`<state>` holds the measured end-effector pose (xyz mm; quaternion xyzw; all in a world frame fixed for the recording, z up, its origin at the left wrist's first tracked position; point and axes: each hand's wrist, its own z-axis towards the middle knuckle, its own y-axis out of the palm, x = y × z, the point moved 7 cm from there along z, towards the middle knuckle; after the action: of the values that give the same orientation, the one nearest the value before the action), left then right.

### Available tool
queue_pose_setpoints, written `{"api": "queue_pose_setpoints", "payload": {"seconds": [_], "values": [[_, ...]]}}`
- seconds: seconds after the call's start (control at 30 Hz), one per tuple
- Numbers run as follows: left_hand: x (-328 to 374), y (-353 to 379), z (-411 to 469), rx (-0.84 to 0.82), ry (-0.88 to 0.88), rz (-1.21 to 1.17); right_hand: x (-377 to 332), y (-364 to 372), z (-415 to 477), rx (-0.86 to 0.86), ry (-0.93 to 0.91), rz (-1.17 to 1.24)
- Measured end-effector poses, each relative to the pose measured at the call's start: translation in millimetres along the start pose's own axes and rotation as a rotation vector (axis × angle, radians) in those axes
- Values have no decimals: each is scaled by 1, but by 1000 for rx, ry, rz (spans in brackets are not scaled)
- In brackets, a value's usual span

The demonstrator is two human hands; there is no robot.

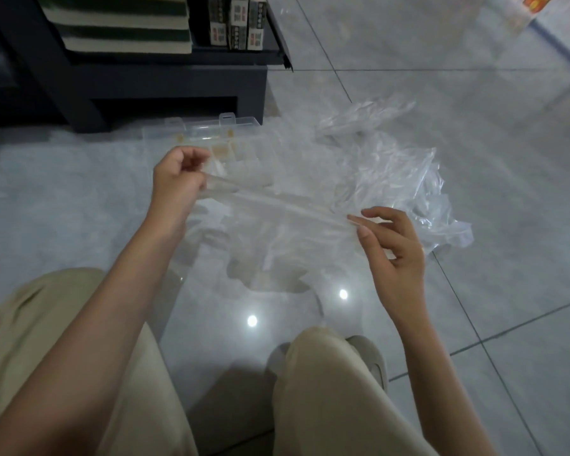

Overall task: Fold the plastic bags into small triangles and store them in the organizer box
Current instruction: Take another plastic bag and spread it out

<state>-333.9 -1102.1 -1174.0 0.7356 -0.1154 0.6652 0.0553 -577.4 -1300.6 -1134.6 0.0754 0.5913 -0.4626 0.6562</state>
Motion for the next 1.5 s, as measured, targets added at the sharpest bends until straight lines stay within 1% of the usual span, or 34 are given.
{"api": "queue_pose_setpoints", "payload": {"seconds": [0.07, 0.17, 0.27, 0.33, 0.4, 0.5, 0.6, 0.67, 0.77, 0.87, 1.0, 1.23, 1.4, 1.5], "values": [[1, -1, 2, -62, 5, 1, -4, 2, 1, -48, -1, 73], [5, 4, 0, -183, 5, -108, -9, 4, 2, -77, 43, 207], [11, 9, -4, -310, 20, -174, -7, -1, 4, -27, 148, 251], [13, 11, -7, -408, 29, -135, -6, -6, 5, 32, 183, 246], [14, 13, -10, -516, 51, -34, -4, -11, 5, 85, 203, 242], [9, 17, -15, -650, 21, 38, 1, -16, 5, 147, 243, 250], [5, 22, -21, -732, -4, 70, 4, -16, 4, 168, 267, 251], [5, 25, -25, -755, 2, 113, 7, -17, 3, 191, 300, 273], [4, 27, -26, -733, 18, 156, 16, -19, 1, 241, 372, 339], [6, 26, -21, -626, 54, 178, 25, -21, 0, 262, 422, 382], [10, 23, -19, -562, 71, 115, 30, -22, -1, 271, 447, 411], [14, 18, -14, -420, 61, 30, 24, -21, -1, 319, 396, 361], [16, 16, -14, -422, 69, 30, 18, -25, -1, 384, 369, 293], [17, 11, -12, -349, 93, -5, 16, -29, -2, 427, 346, 245]]}}
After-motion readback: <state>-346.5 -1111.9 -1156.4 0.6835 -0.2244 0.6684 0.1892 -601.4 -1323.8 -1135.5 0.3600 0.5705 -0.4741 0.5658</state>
